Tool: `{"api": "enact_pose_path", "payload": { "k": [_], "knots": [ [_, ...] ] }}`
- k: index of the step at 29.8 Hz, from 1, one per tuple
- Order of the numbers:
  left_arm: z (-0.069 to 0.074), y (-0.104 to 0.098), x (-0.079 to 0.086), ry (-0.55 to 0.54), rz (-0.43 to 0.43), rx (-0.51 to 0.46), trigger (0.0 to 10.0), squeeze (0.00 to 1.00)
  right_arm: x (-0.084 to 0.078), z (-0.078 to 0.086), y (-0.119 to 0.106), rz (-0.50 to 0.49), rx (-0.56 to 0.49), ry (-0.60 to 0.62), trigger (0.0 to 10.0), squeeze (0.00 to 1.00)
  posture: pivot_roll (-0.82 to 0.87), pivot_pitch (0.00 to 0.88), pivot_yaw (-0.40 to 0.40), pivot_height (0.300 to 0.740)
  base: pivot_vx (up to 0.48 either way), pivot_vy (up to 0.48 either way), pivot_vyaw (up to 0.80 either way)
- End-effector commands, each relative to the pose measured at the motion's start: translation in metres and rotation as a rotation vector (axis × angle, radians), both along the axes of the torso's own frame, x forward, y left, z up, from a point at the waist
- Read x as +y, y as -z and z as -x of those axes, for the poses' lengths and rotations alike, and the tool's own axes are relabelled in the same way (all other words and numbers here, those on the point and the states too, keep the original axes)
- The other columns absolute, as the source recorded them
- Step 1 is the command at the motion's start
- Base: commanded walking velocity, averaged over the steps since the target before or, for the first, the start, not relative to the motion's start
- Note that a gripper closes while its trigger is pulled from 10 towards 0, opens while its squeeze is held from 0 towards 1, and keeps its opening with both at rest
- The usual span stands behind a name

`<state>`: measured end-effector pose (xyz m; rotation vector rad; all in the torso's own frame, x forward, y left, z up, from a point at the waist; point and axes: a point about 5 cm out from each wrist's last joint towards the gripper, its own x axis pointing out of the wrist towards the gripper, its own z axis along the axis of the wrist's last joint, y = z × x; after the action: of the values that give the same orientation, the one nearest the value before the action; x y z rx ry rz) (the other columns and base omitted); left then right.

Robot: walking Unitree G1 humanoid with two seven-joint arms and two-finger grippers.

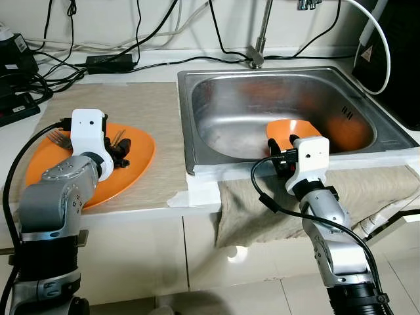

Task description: Kitchen organization

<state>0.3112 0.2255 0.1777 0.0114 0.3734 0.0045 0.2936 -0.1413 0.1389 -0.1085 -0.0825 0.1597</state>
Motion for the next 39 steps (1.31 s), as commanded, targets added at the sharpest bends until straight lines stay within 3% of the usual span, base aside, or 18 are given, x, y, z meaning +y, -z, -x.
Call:
{"api": "enact_pose_path", "payload": {
  "k": [1,3,9,21,22,23,24,25,39],
  "knots": [
    [0.001,0.013,-0.001,0.002,0.004,0.059,0.0,0.0,-0.001,-0.003,-0.006,-0.003,-0.027,0.004,10.0,0.0,0.07,0.011,0.0,0.74,0.0,0.0,0.0],
    [-0.001,0.01,0.0,-0.002,0.005,0.04,0.0,0.0,-0.001,-0.003,-0.006,-0.003,-0.027,0.005,10.0,0.0,0.07,0.012,0.0,0.74,0.0,0.0,0.0],
    [-0.011,-0.025,-0.001,0.003,-0.004,-0.115,0.0,0.0,-0.002,-0.003,-0.006,-0.004,-0.028,0.009,10.0,0.0,0.07,0.015,0.0,0.74,0.0,0.0,0.0],
    [-0.013,-0.034,0.001,0.026,-0.049,-0.117,0.0,0.0,0.0,-0.002,-0.005,-0.007,-0.025,0.011,10.0,0.0,0.07,0.017,0.007,0.74,0.0,0.0,0.0],
    [-0.012,-0.034,0.003,0.023,-0.06,-0.108,10.0,0.0,-0.001,-0.002,-0.005,-0.006,-0.024,0.012,10.0,0.0,0.08,0.019,0.006,0.74,0.0,0.0,0.0],
    [-0.011,-0.034,0.005,0.024,-0.068,-0.103,10.0,0.53,-0.001,-0.002,-0.005,-0.007,-0.023,0.013,10.0,0.0,0.08,0.02,0.007,0.74,0.0,0.0,0.0],
    [-0.011,-0.034,0.005,0.024,-0.068,-0.103,10.0,0.53,-0.001,-0.002,-0.005,-0.007,-0.023,0.013,10.0,0.0,0.08,0.02,0.007,0.74,0.0,0.0,0.0],
    [-0.011,-0.034,0.006,0.022,-0.077,-0.101,10.0,1.0,-0.001,-0.002,-0.005,-0.007,-0.023,0.013,10.0,0.0,0.08,0.02,0.007,0.74,0.0,0.0,0.0],
    [-0.006,-0.015,0.009,0.047,-0.096,-0.031,10.0,1.0,0.0,-0.003,-0.003,-0.007,-0.016,0.007,10.0,0.0,0.08,0.025,0.001,0.74,0.0,0.0,0.0]
  ]
}}
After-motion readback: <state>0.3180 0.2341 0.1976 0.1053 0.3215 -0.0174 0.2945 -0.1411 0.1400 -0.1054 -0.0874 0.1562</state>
